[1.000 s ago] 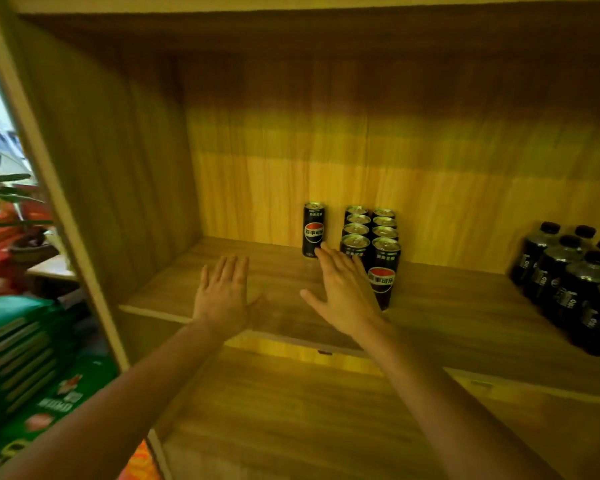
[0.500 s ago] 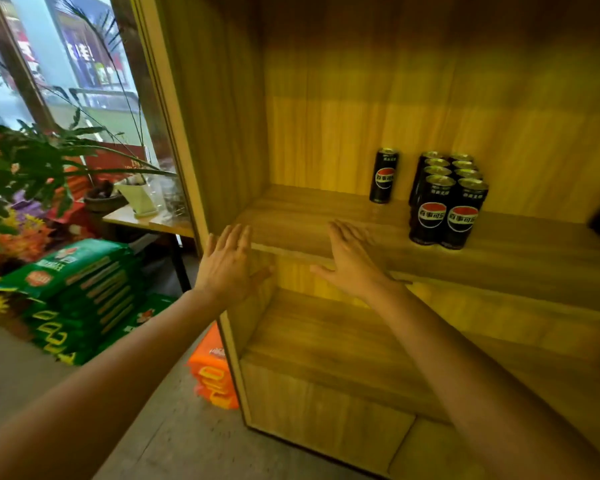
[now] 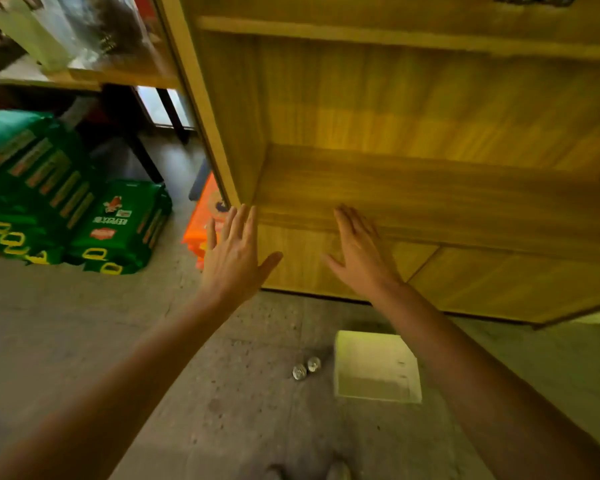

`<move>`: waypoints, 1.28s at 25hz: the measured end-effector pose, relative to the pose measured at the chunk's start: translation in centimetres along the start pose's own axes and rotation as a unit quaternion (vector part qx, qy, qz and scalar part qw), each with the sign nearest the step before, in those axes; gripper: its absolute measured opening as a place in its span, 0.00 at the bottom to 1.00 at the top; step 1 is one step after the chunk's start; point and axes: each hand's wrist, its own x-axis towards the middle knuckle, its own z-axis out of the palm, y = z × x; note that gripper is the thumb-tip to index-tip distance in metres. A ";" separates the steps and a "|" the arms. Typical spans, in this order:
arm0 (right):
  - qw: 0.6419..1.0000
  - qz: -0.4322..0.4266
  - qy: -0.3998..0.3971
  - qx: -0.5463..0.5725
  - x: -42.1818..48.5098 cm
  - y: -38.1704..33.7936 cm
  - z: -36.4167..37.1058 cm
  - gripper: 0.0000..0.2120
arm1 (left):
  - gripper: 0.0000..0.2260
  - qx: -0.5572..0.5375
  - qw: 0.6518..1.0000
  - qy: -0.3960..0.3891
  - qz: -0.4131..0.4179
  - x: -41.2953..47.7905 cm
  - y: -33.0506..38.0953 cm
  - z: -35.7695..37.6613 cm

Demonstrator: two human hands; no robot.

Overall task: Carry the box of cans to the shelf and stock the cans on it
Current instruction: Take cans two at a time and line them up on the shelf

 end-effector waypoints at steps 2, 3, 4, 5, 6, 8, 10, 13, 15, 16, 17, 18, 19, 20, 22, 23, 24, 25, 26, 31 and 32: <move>1.000 0.002 -0.013 0.008 -0.9 1.3 6.1 0.36 | 0.37 -0.006 1.000 -0.024 -0.006 -1.3 -1.1 5.3; 1.000 0.004 -0.022 0.021 -1.4 2.1 9.3 0.35 | 0.37 -0.012 0.999 -0.035 -0.008 -2.1 -1.7 8.3; 0.999 0.006 -0.035 0.033 -2.0 3.0 12.7 0.35 | 0.36 -0.018 0.999 -0.043 -0.008 -2.8 -2.2 11.5; 0.998 0.009 -0.050 0.041 -2.5 4.0 16.2 0.35 | 0.36 -0.022 0.998 -0.053 -0.010 -3.6 -2.7 14.8; 0.997 0.011 -0.062 0.046 -3.1 5.1 19.7 0.34 | 0.36 -0.025 0.998 -0.060 -0.011 -4.5 -3.2 18.1; 0.995 0.018 -0.085 0.049 -4.2 7.4 27.7 0.35 | 0.36 -0.025 0.996 -0.088 -0.013 -6.3 -4.5 25.8; 0.992 0.030 -0.104 0.057 -5.0 9.8 35.2 0.34 | 0.36 -0.022 0.993 -0.116 -0.012 -7.9 -5.9 33.4; 0.990 0.030 -0.125 0.066 -5.9 13.2 46.0 0.36 | 0.37 -0.017 0.989 -0.146 -0.008 -9.9 -7.8 44.3; 0.986 0.016 -0.152 0.063 -6.3 15.4 52.1 0.38 | 0.38 -0.018 0.986 -0.168 -0.001 -11.0 -8.6 50.7; 0.985 0.009 -0.162 0.061 -6.5 16.3 54.8 0.39 | 0.39 -0.018 0.985 -0.173 0.003 -11.5 -8.9 53.5; 0.983 0.002 -0.169 0.064 -6.7 17.3 57.5 0.41 | 0.41 -0.017 0.984 -0.177 0.011 -12.0 -9.1 56.5; 0.982 -0.002 -0.177 0.073 -6.9 18.1 59.7 0.42 | 0.43 -0.013 0.983 -0.182 0.021 -12.6 -9.2 59.0; 0.978 -0.002 -0.188 0.090 -7.2 18.7 61.6 0.44 | 0.45 -0.012 0.981 -0.188 0.032 -13.3 -9.3 61.0; 0.974 0.003 -0.195 0.117 -7.6 19.2 63.3 0.46 | 0.47 -0.016 0.980 -0.192 0.041 -14.1 -9.4 63.0; 0.965 0.019 -0.187 0.182 -8.5 19.6 65.8 0.47 | 0.51 -0.042 0.980 -0.187 0.044 -15.6 -9.5 66.2; 0.962 0.029 -0.178 0.205 -8.7 19.6 66.7 0.47 | 0.52 -0.060 0.981 -0.178 0.040 -16.2 -9.4 67.3; 0.960 0.040 -0.164 0.224 -8.8 19.5 67.4 0.47 | 0.52 -0.082 0.983 -0.163 0.031 -16.6 -9.2 68.1; 0.958 0.053 -0.148 0.239 -8.7 19.6 68.1 0.48 | 0.51 -0.107 0.983 -0.148 0.020 -16.8 -9.0 69.0; 0.956 0.066 -0.136 0.252 -8.6 19.6 68.5 0.48 | 0.50 -0.135 0.980 -0.143 0.004 -17.0 -8.8 69.6; 0.938 0.100 -0.092 0.318 -8.0 20.0 69.7 0.39 | 0.39 -0.266 0.957 -0.100 -0.063 -17.4 -8.0 71.3; 0.938 0.100 -0.080 0.323 -7.9 20.0 69.8 0.35 | 0.37 -0.286 0.951 -0.098 -0.070 -17.4 -7.9 71.4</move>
